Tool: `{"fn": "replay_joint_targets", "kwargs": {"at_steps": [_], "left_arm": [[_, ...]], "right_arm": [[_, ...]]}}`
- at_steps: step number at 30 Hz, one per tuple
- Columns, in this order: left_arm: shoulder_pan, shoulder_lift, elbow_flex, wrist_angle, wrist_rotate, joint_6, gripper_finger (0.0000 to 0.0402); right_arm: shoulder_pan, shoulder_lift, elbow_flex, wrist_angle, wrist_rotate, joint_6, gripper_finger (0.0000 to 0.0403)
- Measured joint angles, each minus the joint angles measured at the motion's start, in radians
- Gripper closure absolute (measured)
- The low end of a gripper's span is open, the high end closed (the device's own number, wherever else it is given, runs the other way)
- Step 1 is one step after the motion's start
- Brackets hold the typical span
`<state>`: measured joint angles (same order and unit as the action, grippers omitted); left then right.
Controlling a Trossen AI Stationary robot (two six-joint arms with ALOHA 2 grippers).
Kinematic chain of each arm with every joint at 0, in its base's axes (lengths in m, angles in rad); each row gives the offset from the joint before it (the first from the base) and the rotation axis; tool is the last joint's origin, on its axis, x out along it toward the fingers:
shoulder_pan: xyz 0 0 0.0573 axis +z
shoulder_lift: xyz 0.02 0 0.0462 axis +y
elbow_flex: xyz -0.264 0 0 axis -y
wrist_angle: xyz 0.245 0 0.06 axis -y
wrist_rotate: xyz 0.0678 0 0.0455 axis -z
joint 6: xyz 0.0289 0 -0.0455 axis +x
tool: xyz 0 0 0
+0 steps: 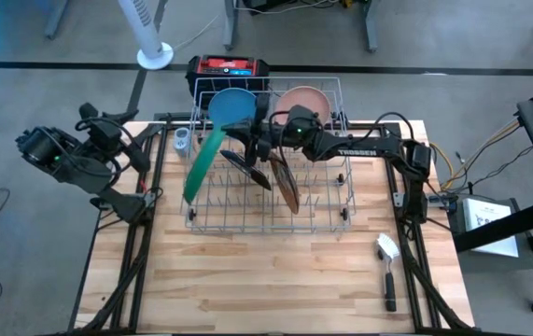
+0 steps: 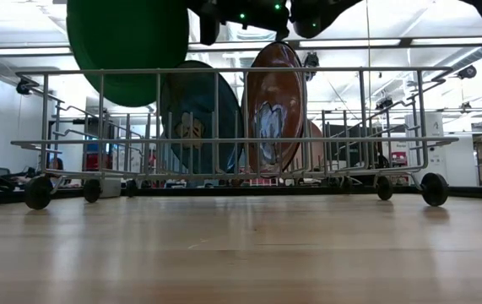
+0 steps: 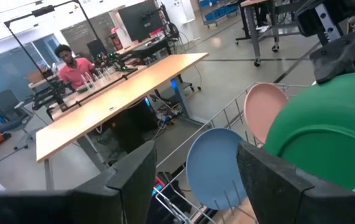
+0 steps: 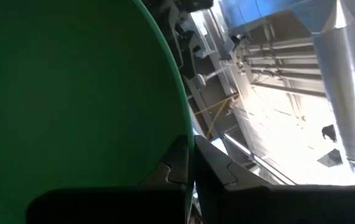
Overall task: Sort dishes
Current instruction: Put the green plate into the dish rack
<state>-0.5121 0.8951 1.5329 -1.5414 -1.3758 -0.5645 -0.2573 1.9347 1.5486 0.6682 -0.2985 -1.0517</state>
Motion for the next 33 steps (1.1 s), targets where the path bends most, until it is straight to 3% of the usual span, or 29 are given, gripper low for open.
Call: {"fn": "replay_joint_targets", "kwargs": {"at_steps": [33], "left_arm": [[0.000,0.010,-0.004,0.008,-0.002,-0.003,0.0191]], "right_arm": [[0.018,0.123,0.060,0.067,-0.078,0.003,0.0403]]}}
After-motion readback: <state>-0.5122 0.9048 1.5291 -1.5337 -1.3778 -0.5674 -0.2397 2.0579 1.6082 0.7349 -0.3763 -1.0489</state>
